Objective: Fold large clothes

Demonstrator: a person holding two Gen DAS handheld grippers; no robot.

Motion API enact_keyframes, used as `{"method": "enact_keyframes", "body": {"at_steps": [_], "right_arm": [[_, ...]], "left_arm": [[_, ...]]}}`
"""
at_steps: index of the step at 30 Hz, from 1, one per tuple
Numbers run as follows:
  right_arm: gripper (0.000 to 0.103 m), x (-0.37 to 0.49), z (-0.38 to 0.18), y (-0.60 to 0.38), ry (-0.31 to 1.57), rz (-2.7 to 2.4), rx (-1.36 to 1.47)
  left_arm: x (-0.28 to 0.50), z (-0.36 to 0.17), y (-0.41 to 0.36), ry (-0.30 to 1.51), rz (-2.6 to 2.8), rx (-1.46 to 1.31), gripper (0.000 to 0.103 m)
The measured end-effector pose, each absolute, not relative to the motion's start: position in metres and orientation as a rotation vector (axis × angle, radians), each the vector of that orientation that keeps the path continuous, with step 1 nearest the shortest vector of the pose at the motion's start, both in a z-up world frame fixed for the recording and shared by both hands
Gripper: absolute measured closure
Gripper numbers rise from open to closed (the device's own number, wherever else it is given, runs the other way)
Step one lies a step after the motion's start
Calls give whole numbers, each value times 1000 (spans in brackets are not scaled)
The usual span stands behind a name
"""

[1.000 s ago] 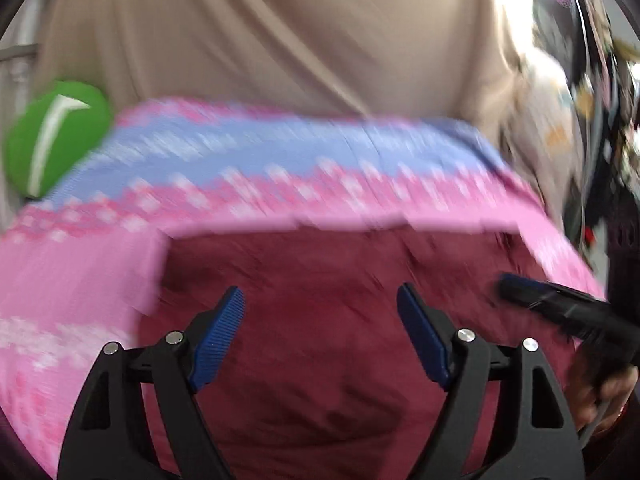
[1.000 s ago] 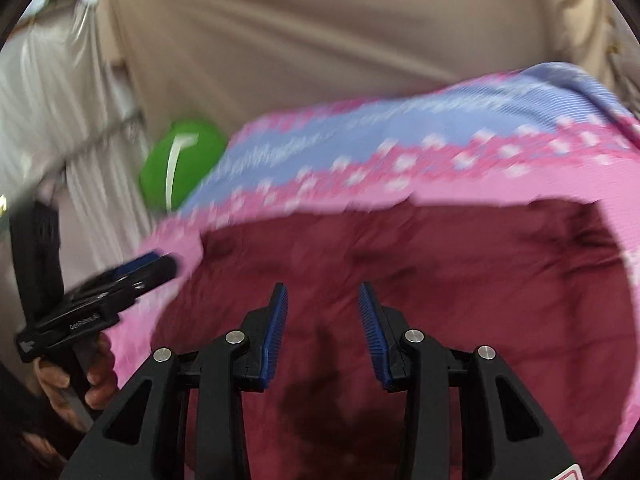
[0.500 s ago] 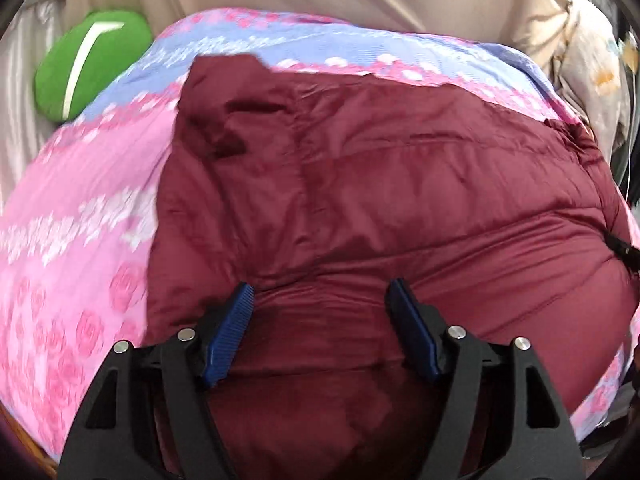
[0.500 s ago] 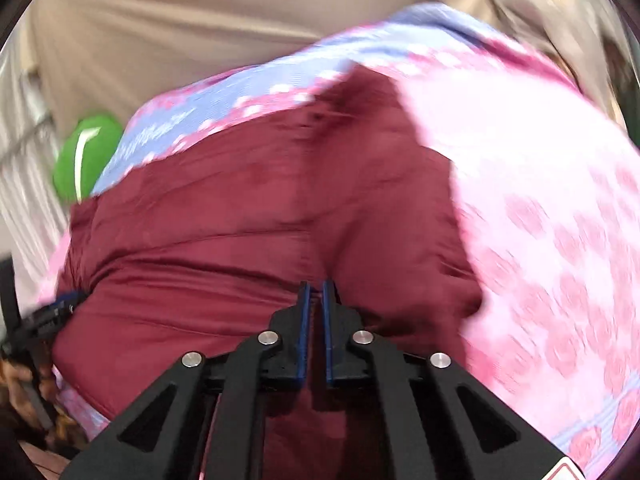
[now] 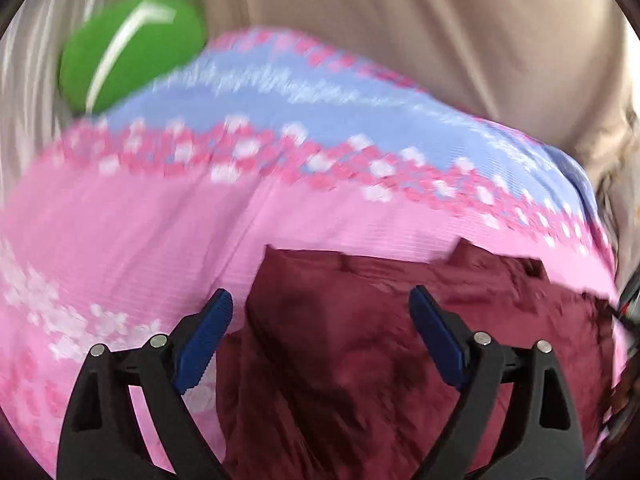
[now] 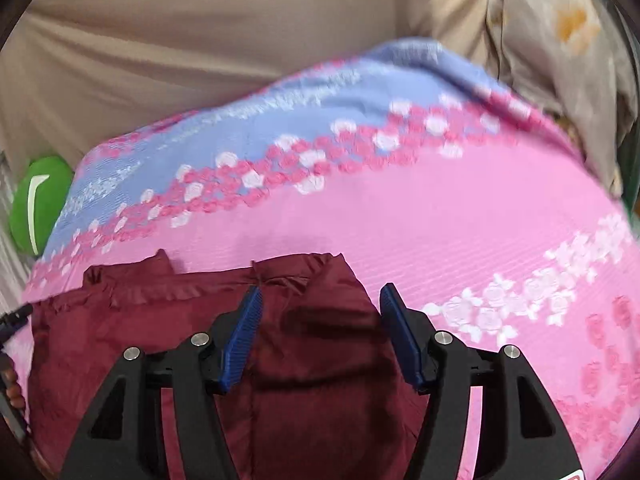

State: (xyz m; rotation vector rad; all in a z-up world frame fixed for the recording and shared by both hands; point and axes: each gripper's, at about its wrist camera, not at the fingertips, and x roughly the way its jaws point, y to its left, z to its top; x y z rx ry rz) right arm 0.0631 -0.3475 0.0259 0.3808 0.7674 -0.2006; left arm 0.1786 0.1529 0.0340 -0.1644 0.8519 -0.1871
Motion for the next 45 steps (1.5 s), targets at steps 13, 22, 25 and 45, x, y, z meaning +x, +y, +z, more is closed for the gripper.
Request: {"method": "enact_keyframes", "body": {"at_steps": [13, 22, 25, 45], "right_arm": [[100, 45, 49, -351, 610, -138, 445], [100, 86, -32, -358, 860, -276, 376], [89, 74, -17, -363, 810, -311, 391], [103, -45, -8, -203, 828, 165, 253]], "left_arm": [[182, 1, 184, 919, -203, -321, 98], [187, -22, 165, 888, -106, -151, 96], [178, -6, 162, 844, -83, -106, 92], [20, -2, 68, 892, -465, 138, 63]]}}
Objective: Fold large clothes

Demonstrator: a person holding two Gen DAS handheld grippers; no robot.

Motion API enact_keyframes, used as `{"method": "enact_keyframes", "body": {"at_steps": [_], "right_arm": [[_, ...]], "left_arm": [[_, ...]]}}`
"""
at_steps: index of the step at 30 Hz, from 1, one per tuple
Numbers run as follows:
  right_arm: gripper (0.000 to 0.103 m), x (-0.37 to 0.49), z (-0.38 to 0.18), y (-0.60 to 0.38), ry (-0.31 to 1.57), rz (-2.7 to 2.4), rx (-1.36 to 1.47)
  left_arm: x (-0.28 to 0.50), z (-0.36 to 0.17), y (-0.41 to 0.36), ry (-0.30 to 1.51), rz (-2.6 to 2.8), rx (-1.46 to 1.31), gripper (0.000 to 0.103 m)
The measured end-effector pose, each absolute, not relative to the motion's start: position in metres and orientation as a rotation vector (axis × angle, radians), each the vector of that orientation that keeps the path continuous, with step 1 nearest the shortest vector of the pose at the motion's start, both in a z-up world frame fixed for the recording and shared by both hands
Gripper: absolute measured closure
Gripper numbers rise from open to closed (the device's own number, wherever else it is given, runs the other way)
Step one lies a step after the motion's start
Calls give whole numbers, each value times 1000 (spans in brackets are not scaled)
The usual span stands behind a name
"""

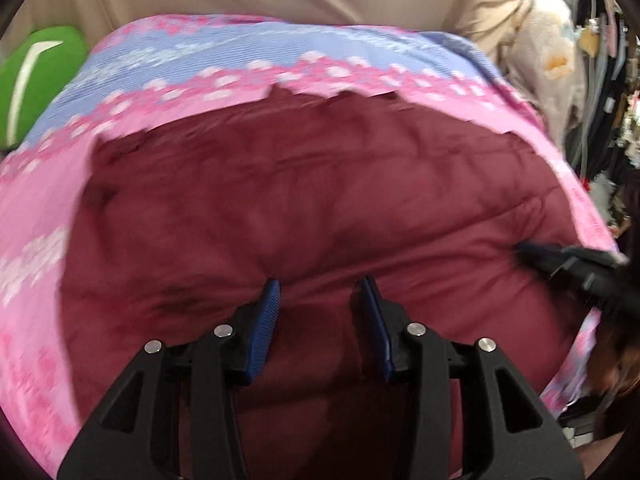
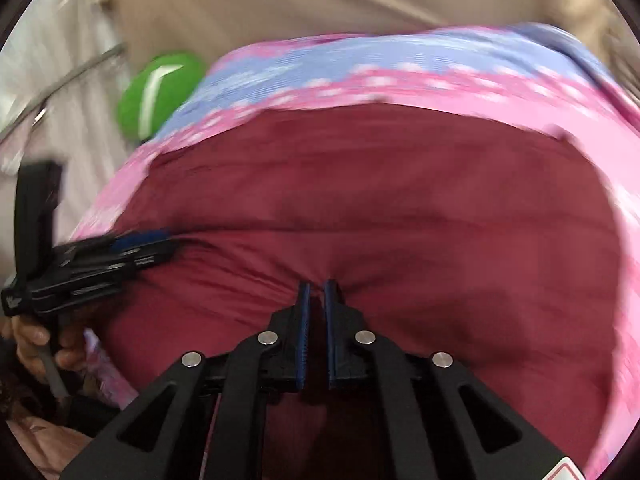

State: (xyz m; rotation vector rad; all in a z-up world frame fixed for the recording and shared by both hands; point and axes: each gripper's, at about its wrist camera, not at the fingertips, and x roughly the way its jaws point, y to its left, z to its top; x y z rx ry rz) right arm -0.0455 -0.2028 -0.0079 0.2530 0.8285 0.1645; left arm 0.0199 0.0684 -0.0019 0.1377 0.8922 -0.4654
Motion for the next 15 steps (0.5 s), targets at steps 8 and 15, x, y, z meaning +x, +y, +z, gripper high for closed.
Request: {"method": "enact_keyframes", "body": {"at_steps": [8, 15], "right_arm": [[103, -96, -27, -301, 851, -232, 313], [92, -92, -3, -231, 804, -35, 245]], "left_arm": [[6, -8, 128, 929, -287, 100, 63], [-6, -4, 128, 928, -254, 100, 63]]}}
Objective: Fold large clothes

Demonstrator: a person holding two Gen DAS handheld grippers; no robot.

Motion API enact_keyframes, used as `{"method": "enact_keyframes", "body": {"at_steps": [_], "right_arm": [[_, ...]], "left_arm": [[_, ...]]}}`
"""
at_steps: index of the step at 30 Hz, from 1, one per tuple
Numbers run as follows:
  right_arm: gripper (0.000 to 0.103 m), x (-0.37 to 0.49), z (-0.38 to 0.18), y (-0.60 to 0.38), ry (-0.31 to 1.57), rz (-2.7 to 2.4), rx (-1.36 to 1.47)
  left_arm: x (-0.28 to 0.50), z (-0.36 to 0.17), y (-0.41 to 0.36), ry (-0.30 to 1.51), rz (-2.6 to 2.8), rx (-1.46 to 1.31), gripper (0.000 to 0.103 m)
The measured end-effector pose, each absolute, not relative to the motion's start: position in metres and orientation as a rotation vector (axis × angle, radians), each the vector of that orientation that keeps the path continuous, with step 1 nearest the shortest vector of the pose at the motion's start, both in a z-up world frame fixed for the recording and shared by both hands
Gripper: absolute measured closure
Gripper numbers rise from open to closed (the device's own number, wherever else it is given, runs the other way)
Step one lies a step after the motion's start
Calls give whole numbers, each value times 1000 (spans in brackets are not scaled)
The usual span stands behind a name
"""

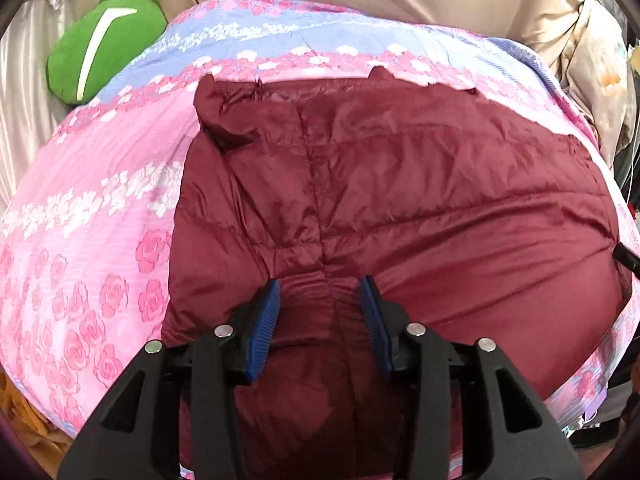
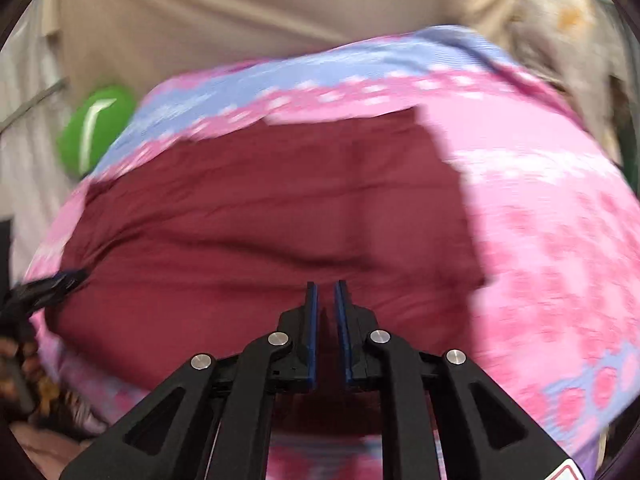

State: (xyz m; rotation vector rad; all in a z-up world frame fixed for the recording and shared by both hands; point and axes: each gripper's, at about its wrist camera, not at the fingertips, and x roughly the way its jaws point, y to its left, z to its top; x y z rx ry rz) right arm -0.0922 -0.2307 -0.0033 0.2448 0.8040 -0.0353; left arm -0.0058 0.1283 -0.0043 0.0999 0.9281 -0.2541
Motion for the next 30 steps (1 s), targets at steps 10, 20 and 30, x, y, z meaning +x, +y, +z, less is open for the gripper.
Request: {"method": "enact_keyframes", "body": {"at_steps": [10, 20, 30], "right_arm": [[89, -69, 12, -219, 808, 64, 304], [90, 44, 26, -135, 881, 277, 227], [98, 75, -20, -130, 1022, 250, 232]], "left_arm": [[-11, 19, 196, 908, -207, -143, 50], [31, 5, 223, 950, -269, -431, 32], [52, -21, 209, 1010, -335, -507, 25]]}}
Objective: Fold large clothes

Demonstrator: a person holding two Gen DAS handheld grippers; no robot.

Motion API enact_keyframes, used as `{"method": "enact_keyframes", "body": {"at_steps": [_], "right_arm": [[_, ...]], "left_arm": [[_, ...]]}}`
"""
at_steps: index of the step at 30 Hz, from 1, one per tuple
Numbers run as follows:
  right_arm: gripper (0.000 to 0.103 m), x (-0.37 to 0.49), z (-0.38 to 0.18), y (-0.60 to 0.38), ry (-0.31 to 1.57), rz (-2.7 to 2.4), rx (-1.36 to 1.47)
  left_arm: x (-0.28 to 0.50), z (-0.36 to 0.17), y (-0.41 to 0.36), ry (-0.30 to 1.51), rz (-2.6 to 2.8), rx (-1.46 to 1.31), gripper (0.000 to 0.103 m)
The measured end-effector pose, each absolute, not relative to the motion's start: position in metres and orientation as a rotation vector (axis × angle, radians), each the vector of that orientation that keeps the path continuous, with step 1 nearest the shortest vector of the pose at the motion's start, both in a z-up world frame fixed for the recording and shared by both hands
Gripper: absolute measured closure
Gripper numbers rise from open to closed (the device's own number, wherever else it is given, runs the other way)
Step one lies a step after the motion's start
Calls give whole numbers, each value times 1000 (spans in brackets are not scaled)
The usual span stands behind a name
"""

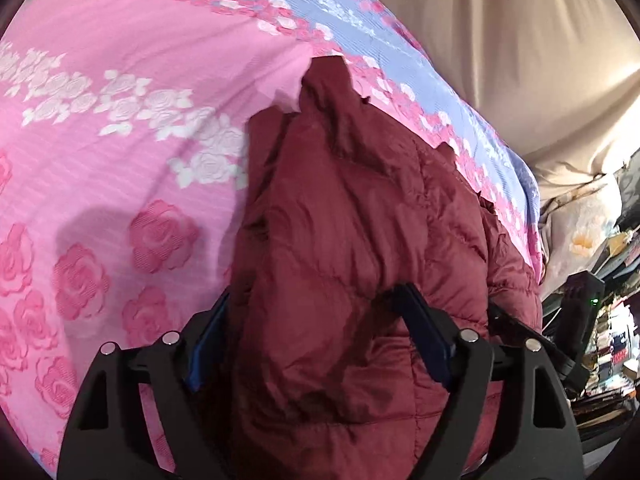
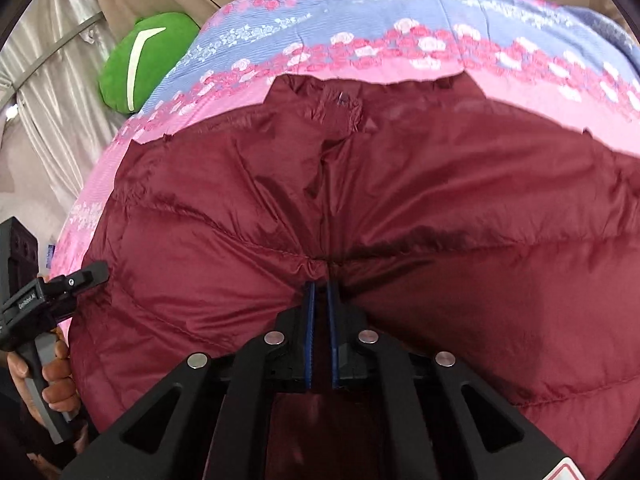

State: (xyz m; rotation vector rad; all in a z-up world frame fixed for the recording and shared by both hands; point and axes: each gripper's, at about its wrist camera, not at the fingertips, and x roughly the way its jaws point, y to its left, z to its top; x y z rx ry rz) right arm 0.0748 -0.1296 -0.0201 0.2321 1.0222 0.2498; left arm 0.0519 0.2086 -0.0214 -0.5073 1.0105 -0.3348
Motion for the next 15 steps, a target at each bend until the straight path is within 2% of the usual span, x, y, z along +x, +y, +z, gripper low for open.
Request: {"method": "enact_keyframes", "body": {"at_steps": [3, 5, 6, 8, 11, 15], "right_arm": [[100, 76, -26, -130, 1011, 261, 250], [100, 75, -29, -132, 997, 269, 264], [101, 75, -29, -133, 991, 273, 271], [101, 73, -31, -135, 980, 283, 292], [102, 73, -34, -139, 969, 300, 317], [102, 74, -35, -141, 961, 313, 333]], "left_arm": [[56, -22, 199, 1019, -365, -513, 30], [58, -22, 192, 1026, -373, -506, 49], [58, -20, 190, 1023, -377, -504, 55], [55, -10, 183, 995, -384, -477, 83], [47, 16, 172, 926, -403, -435, 91], [31, 63, 146, 802, -476, -365, 93]]}}
